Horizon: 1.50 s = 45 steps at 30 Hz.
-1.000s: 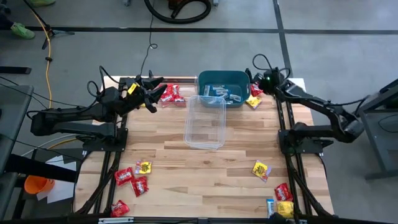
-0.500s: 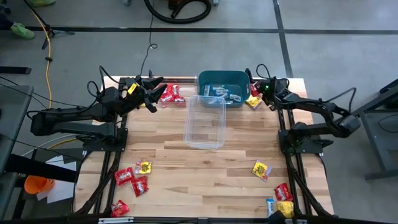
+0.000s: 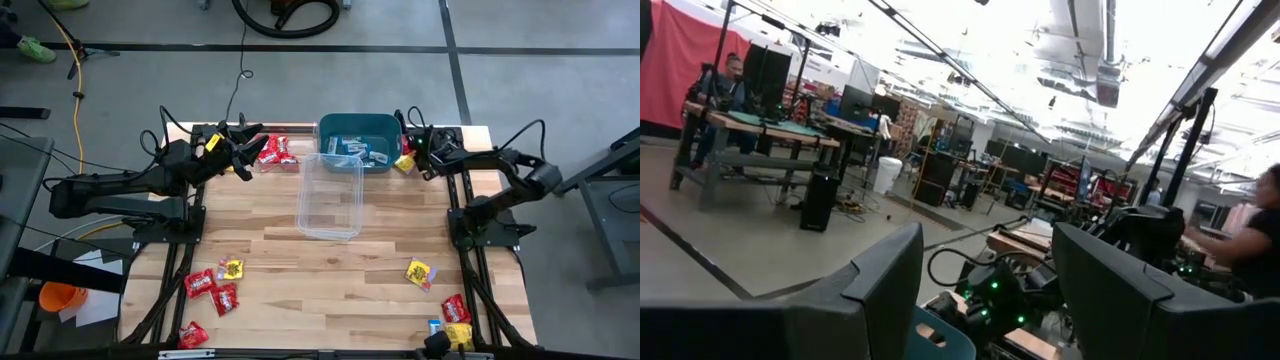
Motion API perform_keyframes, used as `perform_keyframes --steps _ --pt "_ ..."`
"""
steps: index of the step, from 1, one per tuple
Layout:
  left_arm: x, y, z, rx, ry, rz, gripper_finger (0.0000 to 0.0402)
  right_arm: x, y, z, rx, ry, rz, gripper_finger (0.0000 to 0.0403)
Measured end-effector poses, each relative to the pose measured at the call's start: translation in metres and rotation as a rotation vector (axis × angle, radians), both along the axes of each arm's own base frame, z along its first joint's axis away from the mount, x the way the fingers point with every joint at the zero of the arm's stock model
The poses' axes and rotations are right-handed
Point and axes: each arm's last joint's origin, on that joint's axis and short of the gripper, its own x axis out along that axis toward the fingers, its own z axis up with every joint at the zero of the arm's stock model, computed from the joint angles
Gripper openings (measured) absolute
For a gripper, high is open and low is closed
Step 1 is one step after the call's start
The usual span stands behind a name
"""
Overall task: Sort candy
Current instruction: Put the red candy into the transparent bin
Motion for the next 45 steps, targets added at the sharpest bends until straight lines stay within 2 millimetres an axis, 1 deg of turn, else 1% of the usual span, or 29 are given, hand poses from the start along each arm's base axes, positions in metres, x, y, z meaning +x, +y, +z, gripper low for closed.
perform_keyframes --steps 3,5,7,11,12,15,17,20,26,33,36,39,42,45 --pt "0.0 0.0 0.0 -0.001 -0.001 0.0 0.0211 0.002 0.001 -0.002 -0.003 0.007 -0.035 0.0205" --pt "0.0 0.0 0.0 -0.002 -0.001 -0.001 0.0211 0.001 0.002 -0.003 0.01 0.01 -0.046 0.0176" --pt "0.0 0.0 0.0 -0.002 -0.001 -0.001 0.0211 0.001 0.003 -0.005 0.027 0.016 -0.057 0.0132" --pt "0.0 0.0 0.0 -0.002 -0.001 -0.001 0.0211 0.0 0.007 -0.008 0.049 0.059 -0.059 0.0028" --pt "0.0 0.0 0.0 -0.002 -0.001 -0.001 0.0211 0.0 0.007 -0.008 0.051 0.069 -0.059 0.0014" --pt "0.0 0.0 0.0 -0.002 -0.002 -0.001 0.0211 0.001 0.008 -0.008 0.041 0.085 -0.059 0.0014" --pt "0.0 0.0 0.0 -0.002 -0.002 -0.001 0.0211 0.0 0.01 -0.006 0.034 0.092 -0.045 0.0006" --pt "0.0 0.0 0.0 -0.002 -0.002 -0.001 0.0211 0.002 0.011 0.004 -0.029 0.111 0.0 0.0003" --pt "0.0 0.0 0.0 -0.003 -0.003 -0.001 0.0211 -0.002 0.017 0.041 -0.215 0.129 0.059 0.0001" --pt "0.0 0.0 0.0 -0.033 -0.021 -0.012 0.0211 -0.016 0.034 0.094 -0.485 0.099 0.126 0.0" --pt "0.0 0.0 0.0 -0.038 -0.024 -0.014 0.0211 -0.021 0.045 0.117 -0.624 0.036 0.204 0.0" --pt "0.0 0.0 0.0 -0.038 -0.023 -0.013 0.0211 -0.02 0.06 0.136 -0.752 -0.053 0.336 0.0" --pt "0.002 0.0 -0.002 -0.04 -0.013 -0.013 0.0211 -0.016 0.075 0.148 -0.824 -0.156 0.458 0.0" --pt "0.007 0.0 -0.004 -0.038 0.006 -0.037 0.0211 -0.008 0.088 0.155 -0.873 -0.252 0.559 0.0"
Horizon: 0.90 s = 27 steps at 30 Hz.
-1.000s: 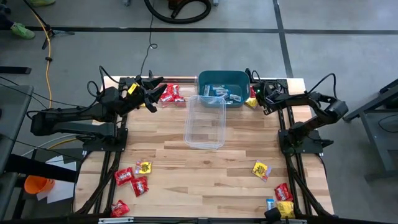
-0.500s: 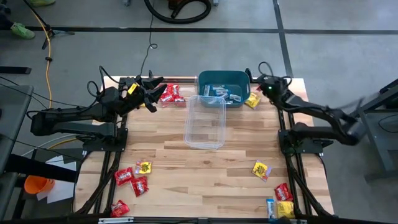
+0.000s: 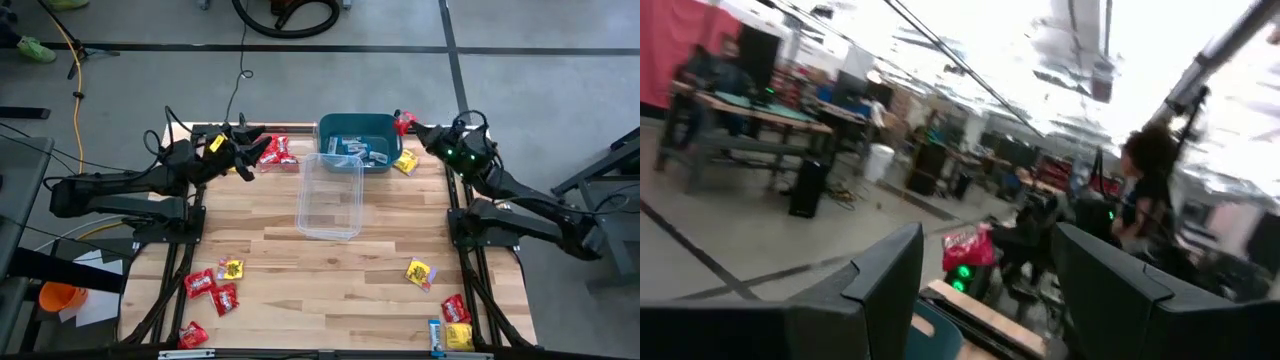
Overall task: Sort candy
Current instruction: Put the red candy into the transparent bin
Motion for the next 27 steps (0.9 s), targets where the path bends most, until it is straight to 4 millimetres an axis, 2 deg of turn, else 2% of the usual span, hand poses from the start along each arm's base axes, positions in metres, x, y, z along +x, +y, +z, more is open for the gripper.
perform_keyframes --steps 6,9,13,18,22,27 --pt "0.02 0.0 -0.014 0.045 0.1 -0.106 0.0211 0.022 0.023 0.014 -0.085 -0.143 0.196 0.0" --pt "0.034 0.001 -0.018 0.071 0.158 -0.14 0.0211 0.035 0.033 0.023 -0.12 -0.148 0.296 0.0" --pt "0.057 0.0 -0.012 0.106 0.186 -0.249 0.0211 0.057 0.047 0.046 -0.243 -0.092 0.488 0.0" --pt "0.086 0.0 0.0 0.099 0.174 -0.489 0.0211 0.087 0.059 0.075 -0.383 0.026 0.662 0.0" --pt "0.098 0.004 0.007 0.063 0.19 -0.572 0.0211 0.107 0.068 0.097 -0.46 0.067 0.813 0.0" --pt "0.103 0.009 0.014 0.051 0.214 -0.592 0.0211 0.125 0.078 0.116 -0.509 0.106 0.939 0.0"
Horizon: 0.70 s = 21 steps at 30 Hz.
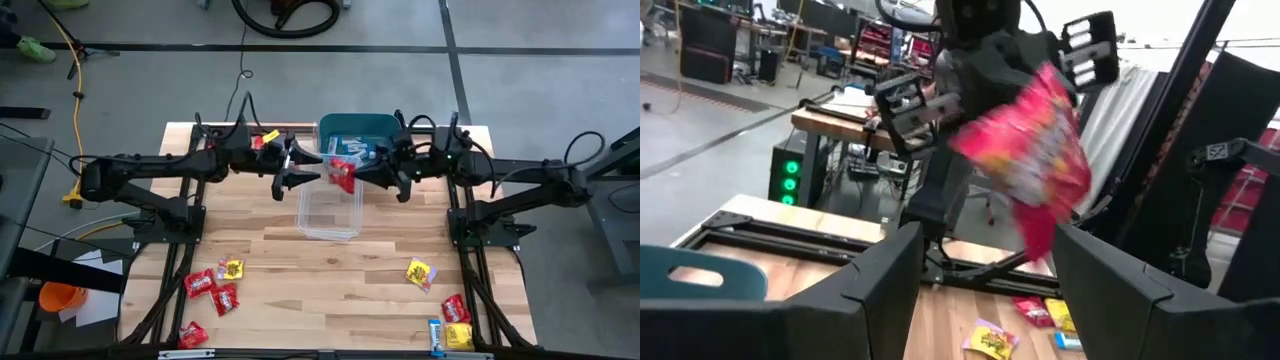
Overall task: Sort candy
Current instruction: Put the red candy into the transparent bin
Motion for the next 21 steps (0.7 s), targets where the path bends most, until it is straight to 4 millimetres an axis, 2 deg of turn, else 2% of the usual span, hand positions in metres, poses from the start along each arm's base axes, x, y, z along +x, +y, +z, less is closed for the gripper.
perform_keyframes --steps 4,11,21 --pt "-0.001 0.0 0.002 -0.002 -0.002 -0.009 0.0211 0.011 0.005 0.007 -0.046 0.025 0.049 0.0" --pt "-0.001 -0.008 0.003 -0.112 0.015 -0.18 0.0211 0.02 0.005 0.004 -0.051 0.057 0.057 0.0" --pt "0.0 -0.008 0.003 -0.079 0.006 -0.113 0.0211 0.02 0.013 0.011 -0.058 -0.013 0.088 0.0"
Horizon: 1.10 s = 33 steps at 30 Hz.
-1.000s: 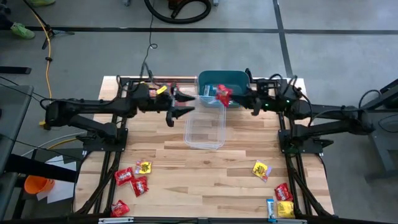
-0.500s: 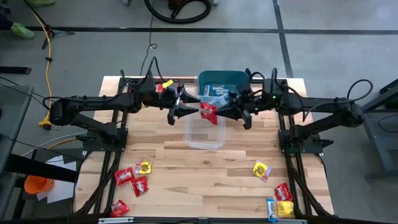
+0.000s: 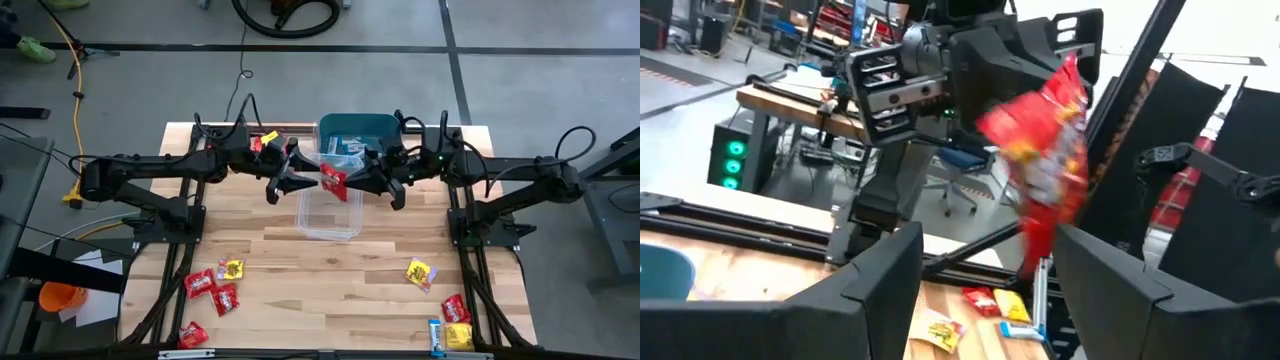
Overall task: Sort candy
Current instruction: Put the red candy into the transparent bin
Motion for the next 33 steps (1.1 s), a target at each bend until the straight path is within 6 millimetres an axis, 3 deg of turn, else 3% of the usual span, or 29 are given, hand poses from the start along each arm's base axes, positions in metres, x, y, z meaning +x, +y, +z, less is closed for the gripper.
perform_keyframes --steps 19,33 --pt "0.002 -0.015 0.005 -0.08 -0.033 -0.087 0.0211 0.015 0.001 -0.008 -0.002 -0.007 0.015 0.0" --pt "0.014 -0.019 -0.005 -0.101 -0.021 -0.109 0.0202 0.021 0.001 -0.012 0.005 0.002 0.008 0.0"
